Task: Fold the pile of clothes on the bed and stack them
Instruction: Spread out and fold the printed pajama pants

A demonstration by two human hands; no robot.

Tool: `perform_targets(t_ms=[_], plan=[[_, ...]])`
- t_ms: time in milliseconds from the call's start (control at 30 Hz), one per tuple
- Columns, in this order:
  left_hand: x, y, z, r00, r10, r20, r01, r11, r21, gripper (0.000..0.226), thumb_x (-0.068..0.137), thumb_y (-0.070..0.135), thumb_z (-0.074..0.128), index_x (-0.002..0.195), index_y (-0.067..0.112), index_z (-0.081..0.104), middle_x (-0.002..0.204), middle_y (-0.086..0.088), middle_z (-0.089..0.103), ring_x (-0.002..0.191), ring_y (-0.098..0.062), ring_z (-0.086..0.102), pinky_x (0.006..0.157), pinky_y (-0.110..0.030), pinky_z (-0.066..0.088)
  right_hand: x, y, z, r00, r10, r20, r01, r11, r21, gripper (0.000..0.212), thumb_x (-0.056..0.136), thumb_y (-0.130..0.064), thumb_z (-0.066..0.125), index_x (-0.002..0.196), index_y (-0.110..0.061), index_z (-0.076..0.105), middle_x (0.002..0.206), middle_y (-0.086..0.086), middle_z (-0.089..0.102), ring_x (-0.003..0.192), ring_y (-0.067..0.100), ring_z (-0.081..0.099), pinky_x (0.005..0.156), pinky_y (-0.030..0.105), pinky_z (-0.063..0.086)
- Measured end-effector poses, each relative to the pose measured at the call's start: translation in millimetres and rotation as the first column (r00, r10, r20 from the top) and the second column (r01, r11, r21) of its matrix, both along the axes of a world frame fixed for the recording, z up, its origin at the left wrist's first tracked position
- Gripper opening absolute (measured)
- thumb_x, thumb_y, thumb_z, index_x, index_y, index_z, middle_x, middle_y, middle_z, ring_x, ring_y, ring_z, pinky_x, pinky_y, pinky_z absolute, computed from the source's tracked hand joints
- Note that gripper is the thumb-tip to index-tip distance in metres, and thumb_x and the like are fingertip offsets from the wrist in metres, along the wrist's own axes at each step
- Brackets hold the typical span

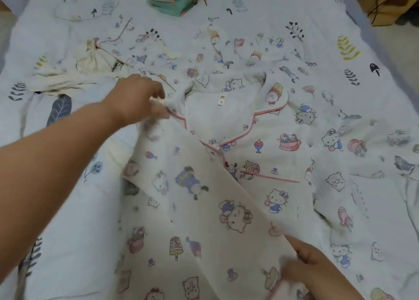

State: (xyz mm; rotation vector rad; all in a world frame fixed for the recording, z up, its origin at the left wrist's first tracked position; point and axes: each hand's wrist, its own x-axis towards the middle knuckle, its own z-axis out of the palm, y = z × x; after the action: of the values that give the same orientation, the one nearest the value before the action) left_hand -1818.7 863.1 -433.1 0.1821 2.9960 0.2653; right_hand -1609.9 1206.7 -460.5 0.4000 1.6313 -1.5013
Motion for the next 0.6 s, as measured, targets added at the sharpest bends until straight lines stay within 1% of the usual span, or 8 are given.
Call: perform_targets(t_ms=[100,167,233,333,400,467,533,600], plan=[[19,11,-33,0.960,0.234,-0.151,-0.220,0.970,0.107,0.039,0.085,0.033,0.064,0.112,0.005,0.059,0.111,-0.020,0.057,0.106,-0.038,0.049,0.085,-0.045,0.040,10,7,-32,0.996,-0.070,-0.053,0.085,0.922,0.377,0.037,0.082,0.006,0.059,0.108,-0.019,0.067,0.101,0.000,0.066,0.084,0.010,0.057,0.079,0.018,0.039],[40,10,-63,0.919,0.392,-0.038,-0.390,0.919,0.048,0.044,0.089,0.037,0.057,0.115,0.002,0.054,0.115,-0.024,0.053,0.107,-0.041,0.048,0.086,-0.048,0.043,17,3,-45,0.990,0.014,-0.143,0.069,0.830,0.554,0.027,0.080,-0.007,0.068,0.104,-0.019,0.064,0.079,-0.010,0.057,0.072,-0.001,0.048,0.072,0.010,0.035],[64,7,-92,0.849,0.507,0.146,-0.508,0.861,-0.035,0.054,0.086,0.048,0.057,0.114,0.002,0.050,0.113,-0.022,0.053,0.106,-0.040,0.050,0.087,-0.048,0.044,23,-2,-51,0.982,0.059,-0.177,0.058,0.803,0.593,0.025,0.079,-0.015,0.070,0.098,-0.027,0.060,0.071,-0.014,0.050,0.067,-0.005,0.044,0.064,0.007,0.035],[88,0,-119,0.733,0.579,0.357,-0.628,0.778,0.028,0.052,0.087,0.045,0.058,0.115,0.002,0.047,0.114,-0.019,0.058,0.105,-0.037,0.054,0.085,-0.040,0.044,24,-8,-52,0.986,0.057,-0.157,0.054,0.779,0.624,0.023,0.082,-0.015,0.064,0.094,-0.033,0.058,0.071,-0.010,0.057,0.070,0.003,0.051,0.063,0.018,0.035],[87,-12,-128,0.737,0.606,0.300,-0.664,0.733,0.149,0.029,0.090,0.029,0.057,0.104,0.005,0.052,0.108,-0.023,0.061,0.098,-0.038,0.056,0.076,-0.036,0.039,23,-10,-52,0.988,0.073,-0.134,0.026,0.785,0.619,0.033,0.084,-0.012,0.059,0.091,-0.044,0.052,0.071,-0.008,0.059,0.071,0.004,0.053,0.066,0.021,0.036],[82,-27,-126,0.723,0.671,0.165,-0.690,0.685,0.234,0.012,0.090,0.019,0.056,0.091,0.007,0.053,0.098,-0.026,0.062,0.091,-0.039,0.057,0.070,-0.034,0.035,24,-13,-54,0.984,0.078,-0.159,0.028,0.815,0.578,0.036,0.085,-0.012,0.059,0.086,-0.047,0.052,0.070,-0.006,0.062,0.070,0.002,0.056,0.061,0.015,0.039],[77,-38,-123,0.711,0.701,0.056,-0.695,0.689,0.205,0.013,0.091,0.017,0.053,0.094,0.005,0.054,0.096,-0.029,0.061,0.090,-0.043,0.057,0.068,-0.036,0.036,25,-20,-57,0.973,0.103,-0.206,0.033,0.823,0.567,0.032,0.086,-0.014,0.060,0.090,-0.045,0.052,0.073,-0.009,0.063,0.070,0.000,0.057,0.059,0.010,0.040],[76,-38,-120,0.733,0.680,-0.006,-0.676,0.730,0.099,0.021,0.091,0.017,0.051,0.105,0.001,0.054,0.102,-0.032,0.058,0.093,-0.046,0.055,0.071,-0.043,0.040,27,-31,-60,0.935,0.228,-0.272,0.008,0.752,0.659,0.035,0.084,-0.010,0.062,0.105,-0.038,0.053,0.087,-0.010,0.064,0.080,0.008,0.060,0.070,0.018,0.046]])
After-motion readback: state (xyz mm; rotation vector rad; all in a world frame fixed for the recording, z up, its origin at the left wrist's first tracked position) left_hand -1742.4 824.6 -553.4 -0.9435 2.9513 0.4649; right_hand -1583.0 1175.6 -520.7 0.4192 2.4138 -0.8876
